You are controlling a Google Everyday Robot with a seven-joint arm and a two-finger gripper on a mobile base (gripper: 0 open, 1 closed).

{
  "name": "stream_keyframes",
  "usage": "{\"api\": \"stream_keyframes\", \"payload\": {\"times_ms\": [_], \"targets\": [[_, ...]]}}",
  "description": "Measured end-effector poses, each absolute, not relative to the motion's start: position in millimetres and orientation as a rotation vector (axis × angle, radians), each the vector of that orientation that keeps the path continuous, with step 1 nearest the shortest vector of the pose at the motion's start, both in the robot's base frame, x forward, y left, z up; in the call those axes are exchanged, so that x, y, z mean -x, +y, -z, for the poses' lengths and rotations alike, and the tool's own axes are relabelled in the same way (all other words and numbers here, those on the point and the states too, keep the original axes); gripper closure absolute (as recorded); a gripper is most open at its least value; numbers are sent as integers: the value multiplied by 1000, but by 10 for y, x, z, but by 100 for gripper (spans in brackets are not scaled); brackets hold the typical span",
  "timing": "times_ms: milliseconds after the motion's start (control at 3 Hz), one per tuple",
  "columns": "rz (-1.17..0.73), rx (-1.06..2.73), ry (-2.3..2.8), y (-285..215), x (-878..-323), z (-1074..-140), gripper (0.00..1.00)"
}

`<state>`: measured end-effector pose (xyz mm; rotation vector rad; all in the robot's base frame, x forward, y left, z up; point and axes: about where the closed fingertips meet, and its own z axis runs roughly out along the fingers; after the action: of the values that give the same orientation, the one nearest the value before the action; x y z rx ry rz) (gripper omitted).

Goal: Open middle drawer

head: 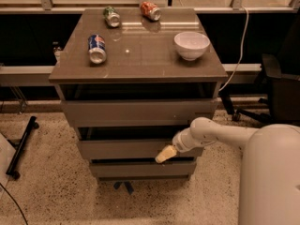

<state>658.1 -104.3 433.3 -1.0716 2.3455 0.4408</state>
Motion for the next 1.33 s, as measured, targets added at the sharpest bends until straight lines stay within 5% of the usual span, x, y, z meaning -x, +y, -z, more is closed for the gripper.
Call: {"api": "stream_keyframes", "payload": {"times_ms": [1000,1333], "targets": [[-437,1371,2358,-1042,-6511,-4187,72],[-437,1371,2358,-1042,-6511,-4215,78]]}}
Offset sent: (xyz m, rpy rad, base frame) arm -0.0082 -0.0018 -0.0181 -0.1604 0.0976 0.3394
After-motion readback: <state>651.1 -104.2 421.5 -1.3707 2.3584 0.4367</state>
